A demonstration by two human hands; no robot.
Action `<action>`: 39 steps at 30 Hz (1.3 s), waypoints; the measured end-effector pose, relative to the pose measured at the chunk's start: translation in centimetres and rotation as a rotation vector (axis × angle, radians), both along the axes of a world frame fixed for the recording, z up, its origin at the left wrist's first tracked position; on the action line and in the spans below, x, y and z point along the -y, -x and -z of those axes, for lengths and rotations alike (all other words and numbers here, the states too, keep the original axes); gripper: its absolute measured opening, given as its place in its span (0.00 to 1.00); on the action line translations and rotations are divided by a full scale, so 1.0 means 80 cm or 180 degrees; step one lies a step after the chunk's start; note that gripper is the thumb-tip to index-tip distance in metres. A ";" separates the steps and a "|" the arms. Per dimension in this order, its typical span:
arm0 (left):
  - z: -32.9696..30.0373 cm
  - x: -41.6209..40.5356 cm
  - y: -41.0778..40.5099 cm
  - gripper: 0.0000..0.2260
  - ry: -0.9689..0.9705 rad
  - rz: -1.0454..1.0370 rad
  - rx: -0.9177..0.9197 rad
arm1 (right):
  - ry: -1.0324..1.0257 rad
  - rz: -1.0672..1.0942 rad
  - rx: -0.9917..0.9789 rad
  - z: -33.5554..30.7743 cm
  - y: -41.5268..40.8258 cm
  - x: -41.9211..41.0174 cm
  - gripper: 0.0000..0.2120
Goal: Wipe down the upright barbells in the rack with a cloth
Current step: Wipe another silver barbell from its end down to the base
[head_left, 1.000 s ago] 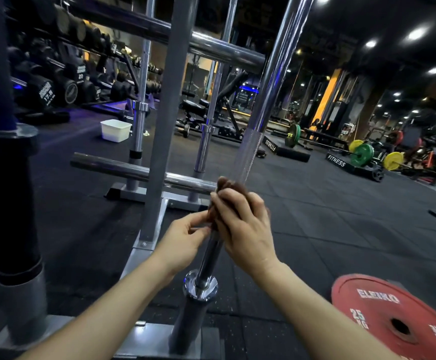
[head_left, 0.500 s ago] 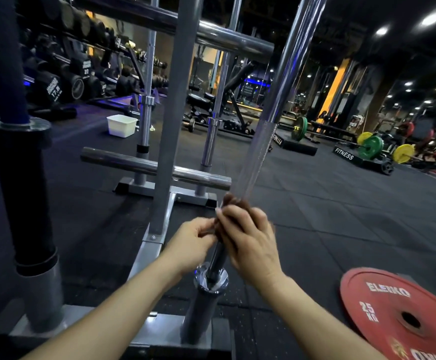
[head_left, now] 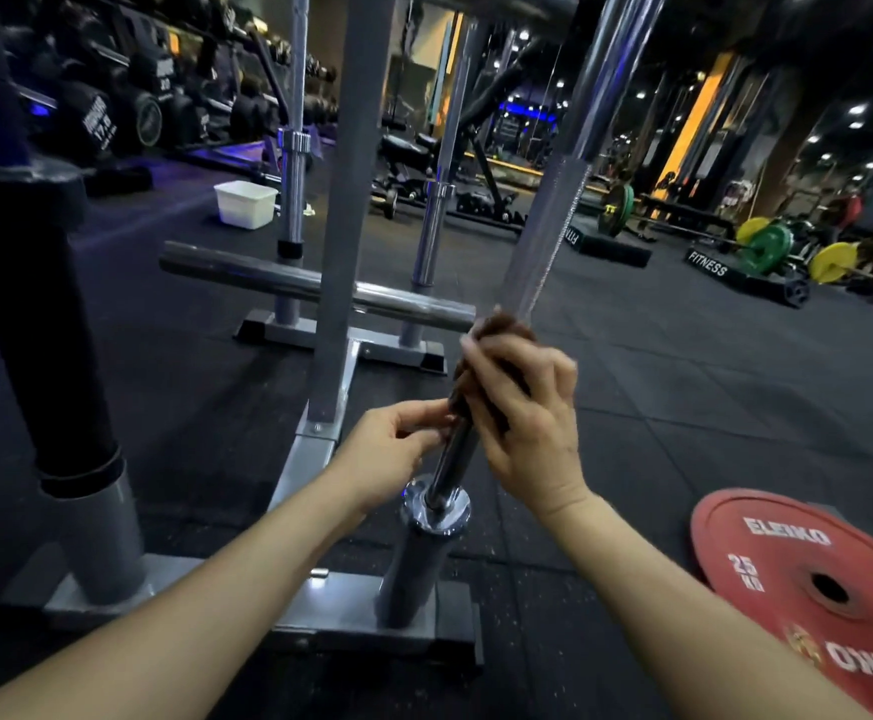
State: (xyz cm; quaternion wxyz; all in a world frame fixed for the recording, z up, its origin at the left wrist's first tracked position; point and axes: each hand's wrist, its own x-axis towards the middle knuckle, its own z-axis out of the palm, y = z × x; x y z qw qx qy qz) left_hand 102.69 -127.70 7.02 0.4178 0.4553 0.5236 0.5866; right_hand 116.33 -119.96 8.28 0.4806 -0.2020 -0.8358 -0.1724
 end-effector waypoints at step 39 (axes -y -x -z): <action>0.011 0.021 -0.008 0.15 0.0491 0.0131 0.0050 | 0.0434 -0.0244 -0.0326 0.012 -0.011 0.022 0.16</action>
